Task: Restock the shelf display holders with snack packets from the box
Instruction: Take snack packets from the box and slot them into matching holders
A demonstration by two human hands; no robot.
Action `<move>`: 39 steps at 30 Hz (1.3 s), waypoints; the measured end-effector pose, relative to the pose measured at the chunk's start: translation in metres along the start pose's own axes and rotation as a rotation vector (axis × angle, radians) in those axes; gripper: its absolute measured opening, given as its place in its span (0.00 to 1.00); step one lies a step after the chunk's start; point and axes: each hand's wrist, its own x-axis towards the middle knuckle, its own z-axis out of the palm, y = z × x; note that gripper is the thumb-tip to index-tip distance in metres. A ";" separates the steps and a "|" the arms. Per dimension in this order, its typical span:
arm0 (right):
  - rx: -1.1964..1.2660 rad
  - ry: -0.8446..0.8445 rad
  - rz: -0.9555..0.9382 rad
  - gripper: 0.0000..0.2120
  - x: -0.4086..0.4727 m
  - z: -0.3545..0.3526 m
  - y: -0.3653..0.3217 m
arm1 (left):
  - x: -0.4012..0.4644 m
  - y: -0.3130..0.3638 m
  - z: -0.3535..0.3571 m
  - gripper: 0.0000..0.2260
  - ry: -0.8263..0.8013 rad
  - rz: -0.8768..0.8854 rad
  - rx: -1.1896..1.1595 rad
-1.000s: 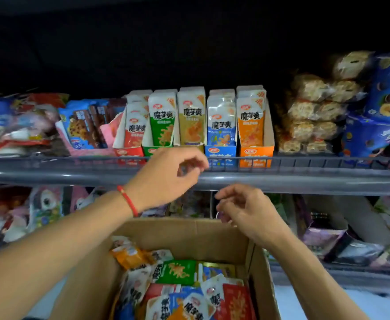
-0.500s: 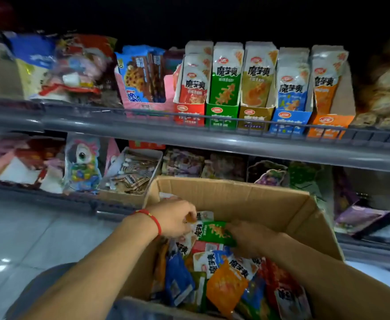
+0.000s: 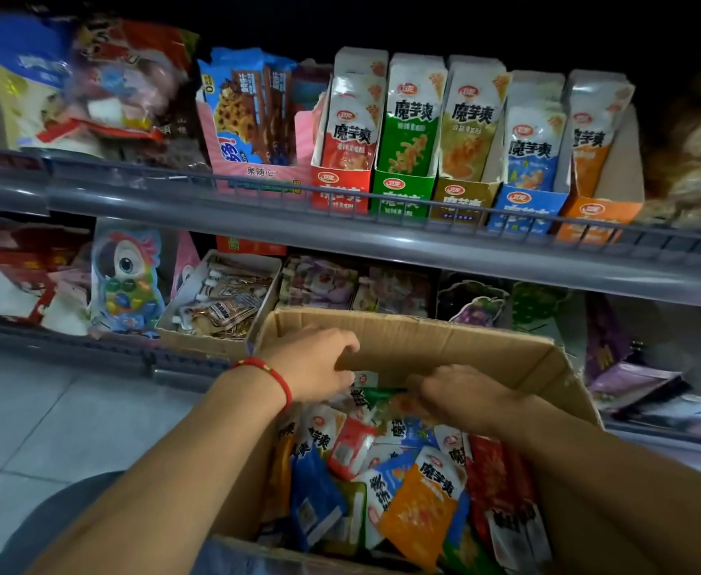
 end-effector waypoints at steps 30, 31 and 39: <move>1.818 0.342 0.227 0.09 -0.083 -0.050 0.028 | -0.010 0.048 0.001 0.14 0.265 -0.133 -1.702; 1.796 0.331 0.244 0.09 -0.083 -0.050 0.027 | -0.011 0.048 0.001 0.14 0.301 -0.121 -1.658; 0.880 0.757 0.197 0.24 -0.071 -0.080 -0.012 | -0.016 0.053 0.004 0.13 0.518 -0.060 -1.126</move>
